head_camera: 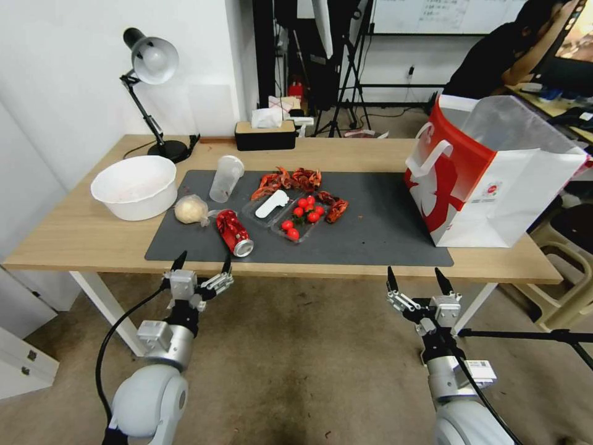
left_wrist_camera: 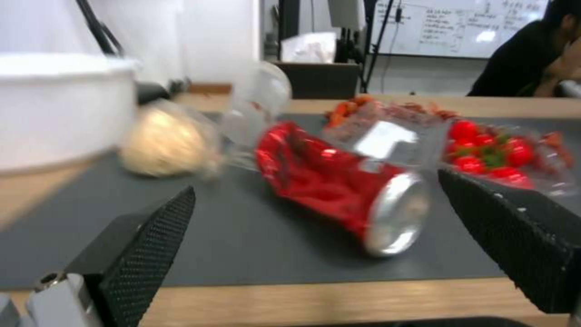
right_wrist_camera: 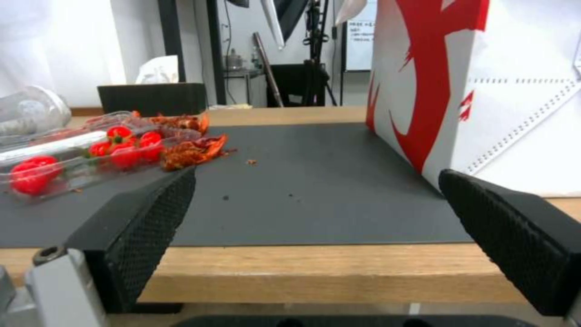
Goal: Pick up the trash from the table and place it into the takeout bag.
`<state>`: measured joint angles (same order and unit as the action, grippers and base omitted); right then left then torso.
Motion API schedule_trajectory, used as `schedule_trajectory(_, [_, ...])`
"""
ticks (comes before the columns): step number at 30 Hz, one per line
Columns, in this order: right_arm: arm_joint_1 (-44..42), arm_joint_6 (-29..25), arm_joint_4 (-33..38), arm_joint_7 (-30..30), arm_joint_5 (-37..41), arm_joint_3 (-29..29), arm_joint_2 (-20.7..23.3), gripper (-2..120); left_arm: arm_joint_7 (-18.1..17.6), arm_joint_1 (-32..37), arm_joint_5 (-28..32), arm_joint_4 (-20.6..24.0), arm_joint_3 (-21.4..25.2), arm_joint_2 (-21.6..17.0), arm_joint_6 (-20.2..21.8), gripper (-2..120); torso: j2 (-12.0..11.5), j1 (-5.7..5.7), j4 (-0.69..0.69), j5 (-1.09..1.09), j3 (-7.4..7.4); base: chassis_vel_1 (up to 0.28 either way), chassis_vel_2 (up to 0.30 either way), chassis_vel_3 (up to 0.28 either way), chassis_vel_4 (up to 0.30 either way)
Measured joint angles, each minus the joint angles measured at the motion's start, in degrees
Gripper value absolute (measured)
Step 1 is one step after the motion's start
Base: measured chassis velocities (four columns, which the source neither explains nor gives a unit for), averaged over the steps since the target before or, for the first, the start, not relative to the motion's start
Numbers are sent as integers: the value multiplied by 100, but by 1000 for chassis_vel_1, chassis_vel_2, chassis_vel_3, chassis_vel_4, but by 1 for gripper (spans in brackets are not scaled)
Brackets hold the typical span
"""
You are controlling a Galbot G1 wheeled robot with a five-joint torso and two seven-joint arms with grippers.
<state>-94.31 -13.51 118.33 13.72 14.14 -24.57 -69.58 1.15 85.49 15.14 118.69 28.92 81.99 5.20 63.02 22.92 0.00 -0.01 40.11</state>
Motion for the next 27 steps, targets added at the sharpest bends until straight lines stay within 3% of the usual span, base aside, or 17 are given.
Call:
schedule_trajectory(6, [-38,1,17,9,-14,-80,-40,100,-492,-198,546,165,-560,23,535,100,0,0,0,2,0,0,0,0,0])
schedule_trajectory(11, [-46,-1,36,19,-14,-113,-42,100,-811,-362,579,119,-805,82,677,100,0,0,0,1,0,0,0,0,0])
schedule_trajectory(27, [-33,7,58,24,-45,-78,-104,100,-1299,-1026,538,-315,-973,161,1003,100,0,0,0,1,0,0,0,0,0])
